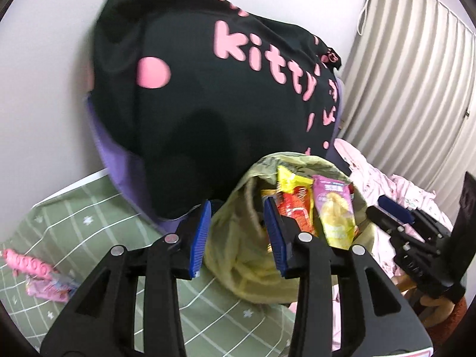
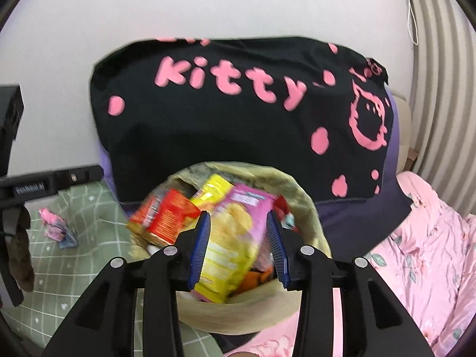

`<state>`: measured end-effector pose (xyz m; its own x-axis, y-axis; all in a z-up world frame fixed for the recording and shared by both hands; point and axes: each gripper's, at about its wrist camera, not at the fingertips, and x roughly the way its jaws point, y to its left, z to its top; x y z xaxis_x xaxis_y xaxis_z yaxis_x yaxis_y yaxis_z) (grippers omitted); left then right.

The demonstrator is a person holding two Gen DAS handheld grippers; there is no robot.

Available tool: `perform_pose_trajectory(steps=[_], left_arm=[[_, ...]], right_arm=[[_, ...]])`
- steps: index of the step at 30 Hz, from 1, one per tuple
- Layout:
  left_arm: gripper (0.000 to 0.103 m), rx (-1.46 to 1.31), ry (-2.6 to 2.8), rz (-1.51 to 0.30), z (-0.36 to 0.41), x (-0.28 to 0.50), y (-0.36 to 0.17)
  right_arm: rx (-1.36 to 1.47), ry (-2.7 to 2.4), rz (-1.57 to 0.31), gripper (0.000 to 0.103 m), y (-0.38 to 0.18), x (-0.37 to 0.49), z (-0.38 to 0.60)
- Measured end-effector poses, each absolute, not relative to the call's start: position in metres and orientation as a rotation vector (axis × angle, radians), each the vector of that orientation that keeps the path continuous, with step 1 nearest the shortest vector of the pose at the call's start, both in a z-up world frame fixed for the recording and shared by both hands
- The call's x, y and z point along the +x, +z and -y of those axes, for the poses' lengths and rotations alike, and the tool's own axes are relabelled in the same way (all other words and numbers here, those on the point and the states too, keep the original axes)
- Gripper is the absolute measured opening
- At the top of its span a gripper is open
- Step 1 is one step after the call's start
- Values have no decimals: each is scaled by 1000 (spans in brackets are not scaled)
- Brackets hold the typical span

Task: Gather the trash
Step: 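Open both grippers to drop the chip bag and red wrapper into the yellow bag, then grasp the blue-white wrapper with the right gripper while the left gripper grasps the pink candy stick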

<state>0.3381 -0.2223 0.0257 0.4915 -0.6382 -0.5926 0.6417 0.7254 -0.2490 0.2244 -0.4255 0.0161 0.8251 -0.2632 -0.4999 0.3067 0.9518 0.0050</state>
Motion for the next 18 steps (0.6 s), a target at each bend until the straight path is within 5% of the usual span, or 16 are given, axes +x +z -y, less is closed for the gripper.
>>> perform_pose_trajectory(steps=[18], left_arm=[[39,-101,-380,-945,20,376,-97]], right_arm=[[75,55,-593,45,-6,275,317]])
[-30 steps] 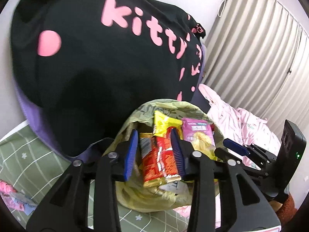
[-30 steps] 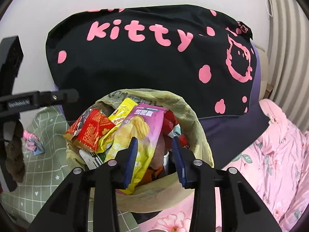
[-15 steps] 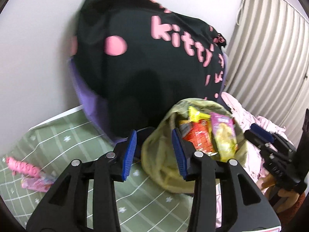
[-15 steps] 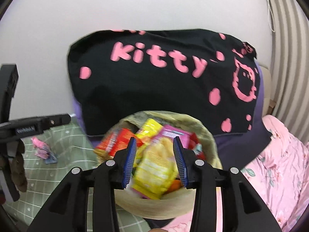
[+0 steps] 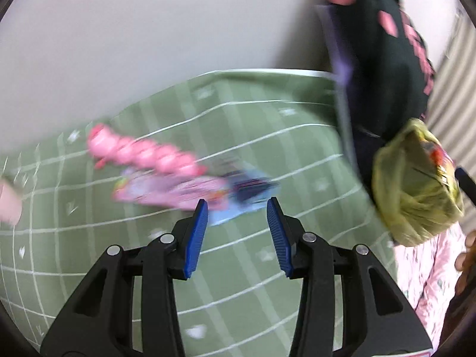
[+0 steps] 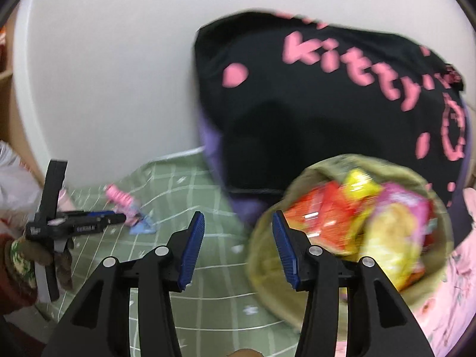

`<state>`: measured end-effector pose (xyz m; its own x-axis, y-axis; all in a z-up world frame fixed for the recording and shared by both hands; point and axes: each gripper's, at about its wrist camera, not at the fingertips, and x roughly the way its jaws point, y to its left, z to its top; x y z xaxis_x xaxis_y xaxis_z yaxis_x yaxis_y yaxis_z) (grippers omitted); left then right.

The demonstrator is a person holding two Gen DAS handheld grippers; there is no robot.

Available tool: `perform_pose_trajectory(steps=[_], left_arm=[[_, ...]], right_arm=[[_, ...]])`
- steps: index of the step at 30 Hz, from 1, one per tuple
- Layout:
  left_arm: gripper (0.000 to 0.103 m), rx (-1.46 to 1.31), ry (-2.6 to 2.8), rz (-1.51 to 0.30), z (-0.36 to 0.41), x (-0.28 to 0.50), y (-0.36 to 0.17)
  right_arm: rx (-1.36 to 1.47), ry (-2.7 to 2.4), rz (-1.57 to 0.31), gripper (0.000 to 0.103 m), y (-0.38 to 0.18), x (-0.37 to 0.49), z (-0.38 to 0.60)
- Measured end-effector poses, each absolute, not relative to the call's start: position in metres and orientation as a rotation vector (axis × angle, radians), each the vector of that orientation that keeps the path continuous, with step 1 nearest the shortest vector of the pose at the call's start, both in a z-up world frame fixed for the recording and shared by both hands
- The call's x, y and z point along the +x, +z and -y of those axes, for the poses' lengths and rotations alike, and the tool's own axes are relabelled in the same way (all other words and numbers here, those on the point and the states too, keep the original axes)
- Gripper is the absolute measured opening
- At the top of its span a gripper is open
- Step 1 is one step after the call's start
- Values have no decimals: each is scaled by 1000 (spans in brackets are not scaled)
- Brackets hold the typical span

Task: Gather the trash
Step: 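Grasp the blue-white wrapper with the right gripper while the left gripper grasps the pink candy stick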

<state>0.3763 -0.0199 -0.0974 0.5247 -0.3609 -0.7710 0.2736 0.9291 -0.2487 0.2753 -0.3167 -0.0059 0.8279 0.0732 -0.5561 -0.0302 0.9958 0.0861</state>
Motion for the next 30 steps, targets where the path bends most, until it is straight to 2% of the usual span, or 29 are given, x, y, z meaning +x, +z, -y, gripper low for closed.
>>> perform_pose_trajectory(steps=[8,14,24,25,26,27,30], left_arm=[[40,-155,-291,-972,-31,399,-110],[40,-234,-231,-975,-77,381,-106],[40,-259,-151,-1000,-128,365,-121],[40,-258,-152,-996,-128,366,-120],[40,-256,-157,-991,-126,368,-119],[40,-252,-162,-987,-124,370,-118],[40,-248,-183,-980,-119,376,-116]], right_arm=[[21,214,-718,45,-51,313,258],[-2,308,-808,45,-88,356,217],[-86,394,-780,45,-100,431,152],[-82,409,-795,43,-103,437,148],[-74,425,-807,30,-105,441,147],[-60,437,-829,24,-110,444,145],[-48,439,-847,17,-116,440,145]])
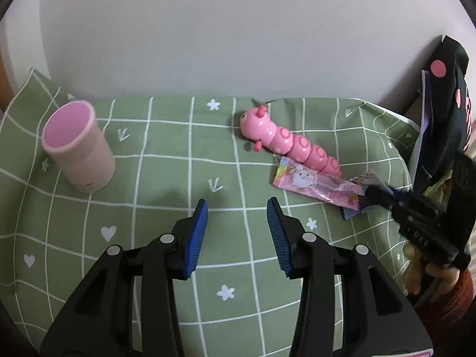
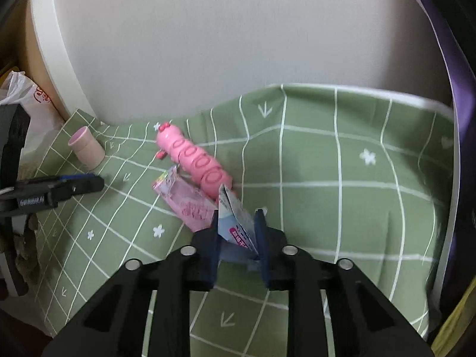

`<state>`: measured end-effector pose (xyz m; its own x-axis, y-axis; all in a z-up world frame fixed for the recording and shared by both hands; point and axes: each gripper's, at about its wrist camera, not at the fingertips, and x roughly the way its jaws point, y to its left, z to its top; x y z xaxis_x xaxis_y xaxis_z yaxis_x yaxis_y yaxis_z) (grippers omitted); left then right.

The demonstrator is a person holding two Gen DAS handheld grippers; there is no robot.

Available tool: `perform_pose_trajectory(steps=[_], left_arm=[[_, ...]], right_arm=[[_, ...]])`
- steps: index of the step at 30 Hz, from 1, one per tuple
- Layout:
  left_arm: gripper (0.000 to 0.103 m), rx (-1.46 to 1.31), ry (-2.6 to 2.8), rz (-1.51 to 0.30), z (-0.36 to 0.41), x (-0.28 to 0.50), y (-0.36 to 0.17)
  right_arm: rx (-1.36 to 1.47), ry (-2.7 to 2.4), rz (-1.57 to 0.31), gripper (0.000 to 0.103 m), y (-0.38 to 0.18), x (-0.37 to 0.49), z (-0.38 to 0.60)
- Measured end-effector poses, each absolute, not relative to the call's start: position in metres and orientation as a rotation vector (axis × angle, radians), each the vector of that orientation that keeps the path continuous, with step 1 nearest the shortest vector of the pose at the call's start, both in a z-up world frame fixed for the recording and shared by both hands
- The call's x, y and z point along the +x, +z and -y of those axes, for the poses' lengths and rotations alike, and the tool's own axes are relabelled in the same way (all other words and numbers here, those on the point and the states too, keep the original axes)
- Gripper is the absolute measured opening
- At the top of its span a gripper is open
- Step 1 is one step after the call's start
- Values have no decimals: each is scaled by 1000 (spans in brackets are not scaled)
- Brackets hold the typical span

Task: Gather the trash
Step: 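Grasp the blue-white wrapper with the right gripper while the left gripper grasps the pink candy stick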

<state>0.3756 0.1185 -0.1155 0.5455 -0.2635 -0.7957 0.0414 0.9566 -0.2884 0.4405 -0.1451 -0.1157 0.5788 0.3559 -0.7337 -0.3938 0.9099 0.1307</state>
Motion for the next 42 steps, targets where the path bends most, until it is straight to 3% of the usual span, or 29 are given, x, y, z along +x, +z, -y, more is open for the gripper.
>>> perform_pose_trajectory(steps=[5,13,15,16,17,30,34,39,41,42], left_arm=[[40,-243,-255,-968,-101,393,-112],[40,-37,-476,-949,-27,438,-116],[40,22,-504,-961,-14,440,-122],[40,32,-513,-966,-11,440,-124],[40,38,-523,-976,-9,437,-126],[40,-129,-635,-1139,-10,368,-138],[40,-33,-624,-1098,-8,354,-127],[40,-17,-554,-1072,-29,355,-121],[40,-23,-542,-1067,-29,359,-119],[40,-23,-537,-1066,-31,361,-120]], right_arm=[[-23,408,-868,11,-116,401,167],[77,228,-916,11,-122,347,230],[90,202,-901,24,-117,336,235],[87,200,-895,47,-115,332,235],[88,209,-887,53,-114,328,235],[107,190,-909,53,-148,322,234],[139,161,-864,53,-151,333,238],[186,187,-846,33,-149,339,237],[180,188,-847,21,-146,337,236],[177,187,-851,21,-145,336,236]])
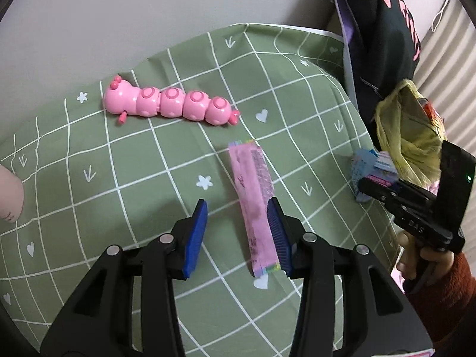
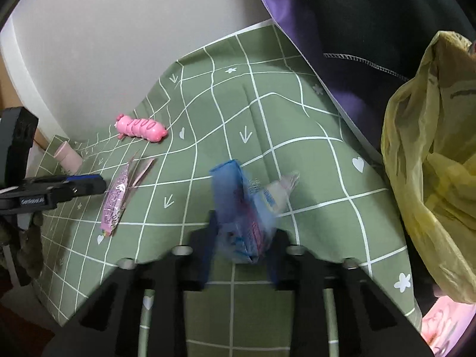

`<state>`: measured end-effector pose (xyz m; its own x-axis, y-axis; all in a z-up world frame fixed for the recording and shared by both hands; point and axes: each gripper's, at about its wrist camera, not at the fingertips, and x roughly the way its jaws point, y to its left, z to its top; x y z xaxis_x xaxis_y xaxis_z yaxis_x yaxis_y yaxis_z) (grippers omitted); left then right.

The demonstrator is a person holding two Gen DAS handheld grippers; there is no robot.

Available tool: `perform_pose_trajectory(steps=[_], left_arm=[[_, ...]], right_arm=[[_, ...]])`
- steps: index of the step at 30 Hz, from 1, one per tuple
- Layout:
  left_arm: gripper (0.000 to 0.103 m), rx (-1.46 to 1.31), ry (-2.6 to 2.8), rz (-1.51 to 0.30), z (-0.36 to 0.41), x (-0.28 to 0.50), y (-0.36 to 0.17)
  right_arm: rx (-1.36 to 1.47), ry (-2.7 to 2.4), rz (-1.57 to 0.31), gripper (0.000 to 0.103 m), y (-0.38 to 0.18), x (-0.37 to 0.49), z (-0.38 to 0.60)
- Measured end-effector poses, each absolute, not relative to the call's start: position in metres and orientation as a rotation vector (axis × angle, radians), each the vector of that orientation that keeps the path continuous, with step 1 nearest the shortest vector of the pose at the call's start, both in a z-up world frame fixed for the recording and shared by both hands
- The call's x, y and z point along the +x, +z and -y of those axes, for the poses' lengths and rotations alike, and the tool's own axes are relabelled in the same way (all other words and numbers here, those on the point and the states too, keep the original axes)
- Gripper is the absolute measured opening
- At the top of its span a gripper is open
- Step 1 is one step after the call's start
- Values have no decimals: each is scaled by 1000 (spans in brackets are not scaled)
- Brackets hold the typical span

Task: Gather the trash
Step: 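Grasp the blue-white wrapper with the right gripper while the left gripper grasps the pink candy stick, then carry the pink stick in the left gripper while the right gripper carries the blue wrapper to the bag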

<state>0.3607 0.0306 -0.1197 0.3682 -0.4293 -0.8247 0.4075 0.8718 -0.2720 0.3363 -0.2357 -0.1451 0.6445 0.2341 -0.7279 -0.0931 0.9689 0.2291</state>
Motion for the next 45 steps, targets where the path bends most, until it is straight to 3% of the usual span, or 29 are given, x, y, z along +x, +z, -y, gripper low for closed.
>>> perform_pose_trajectory(steps=[4,15,18,20,25,34,45], left_arm=[[49,-13,-524,-1071,-23,365,-122],[49,13,-415,-1013,0,347,-126],[42,22,-393,-1007,8,338,-128],[26,26,-398,-1027,13,332,-131],[13,25,-400,-1004,20,321,-126],[13,-30,-590,-804,56,315,-39],[13,51,-1012,-720,207,316,25]], right_arm=[[180,182,-856,20,-137,332,239],[170,134,-827,20,-111,307,251],[158,129,-827,20,-108,294,253],[151,127,-831,20,-108,287,255],[138,124,-816,20,-100,269,260],[74,58,-705,20,-51,229,283],[65,-159,-545,20,37,192,370]])
